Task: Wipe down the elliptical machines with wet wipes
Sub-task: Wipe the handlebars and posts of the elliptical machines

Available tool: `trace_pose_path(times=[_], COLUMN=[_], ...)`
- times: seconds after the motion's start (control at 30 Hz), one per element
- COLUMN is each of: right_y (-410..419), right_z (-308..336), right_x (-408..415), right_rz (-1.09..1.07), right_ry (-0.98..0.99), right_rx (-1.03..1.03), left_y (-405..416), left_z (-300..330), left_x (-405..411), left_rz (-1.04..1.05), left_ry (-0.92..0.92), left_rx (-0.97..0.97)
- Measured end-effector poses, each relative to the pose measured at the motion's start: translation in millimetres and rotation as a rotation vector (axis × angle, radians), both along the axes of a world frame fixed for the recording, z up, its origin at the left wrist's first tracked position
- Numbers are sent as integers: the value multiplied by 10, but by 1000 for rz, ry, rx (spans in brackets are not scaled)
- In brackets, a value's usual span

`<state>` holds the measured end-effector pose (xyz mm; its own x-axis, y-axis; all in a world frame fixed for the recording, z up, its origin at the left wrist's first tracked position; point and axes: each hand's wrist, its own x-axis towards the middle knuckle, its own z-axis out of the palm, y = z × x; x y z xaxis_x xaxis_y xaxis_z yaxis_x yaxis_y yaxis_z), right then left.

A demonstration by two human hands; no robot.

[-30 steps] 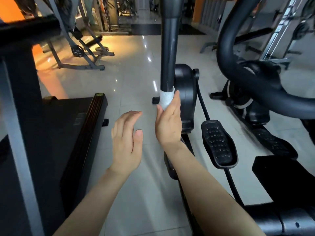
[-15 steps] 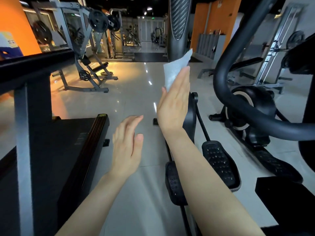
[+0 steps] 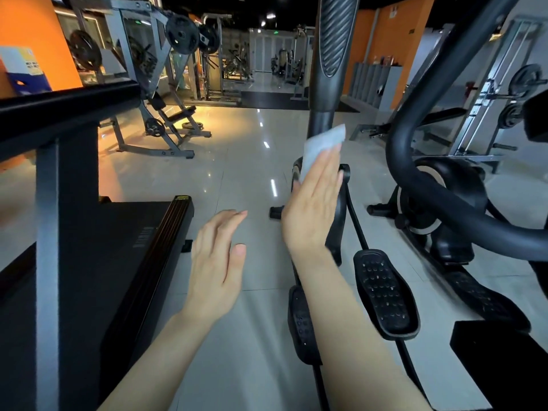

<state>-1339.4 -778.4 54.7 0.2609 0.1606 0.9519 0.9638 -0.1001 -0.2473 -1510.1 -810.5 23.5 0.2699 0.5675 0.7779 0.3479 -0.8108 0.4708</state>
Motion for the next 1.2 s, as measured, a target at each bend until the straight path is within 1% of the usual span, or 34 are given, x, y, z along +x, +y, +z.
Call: trace_pose_path(times=[0.07,0.13,0.2,0.27,0.33,0.37,0.43,0.5,0.6,0.67,0.73,0.83,0.9,0.97,1.03,1.13,1.2], right_y=[101,149,158,128,31,-44,-241,-422,-618,-815,-1058,-1393,-1603,-1783,-1917,-2066,-2134], right_z=[399,599,547,298,-36,-225,-590,-866,-1118,-1233,-1354,-1390,-1389,-1343,-1262,-1073,-937], right_x=[23,29,40,67,55,30,-42,-72,-7,26,43,66,66,66,90,194,314], right_rz=[12,34,75,109,146,171,224,187,93,69,-1,-98,-181,-184,-143,8,124], right_ry=[-4,4,-16,-37,-16,26,178,247,207,191,130,71,-24,-29,12,205,293], right_rx=[85,139,131,75,-30,-102,-224,-335,-527,-651,-805,-1036,-1154,-1309,-1348,-1366,-1317], left_y=[29,54,69,69,50,31,-17,-74,-146,-211,-280,-380,-471,-571,-665,-787,-835], left_z=[11,9,-30,-110,-210,-248,-304,-340,-402,-482,-576,-725,-827,-924,-994,-1017,-990], left_x=[-8,14,67,142,210,239,294,336,422,480,523,589,643,703,772,852,881], left_rz=[2,6,-1,-17,-47,-63,-82,-93,-108,-123,-141,-157,-167,-186,-218,-277,-284], left_ry=[-10,-28,-31,7,49,65,95,102,109,127,140,165,188,223,257,270,266], left_rx=[-4,-17,-46,-87,-105,-118,-143,-142,-112,-103,-101,-112,-130,-149,-137,-133,-160])
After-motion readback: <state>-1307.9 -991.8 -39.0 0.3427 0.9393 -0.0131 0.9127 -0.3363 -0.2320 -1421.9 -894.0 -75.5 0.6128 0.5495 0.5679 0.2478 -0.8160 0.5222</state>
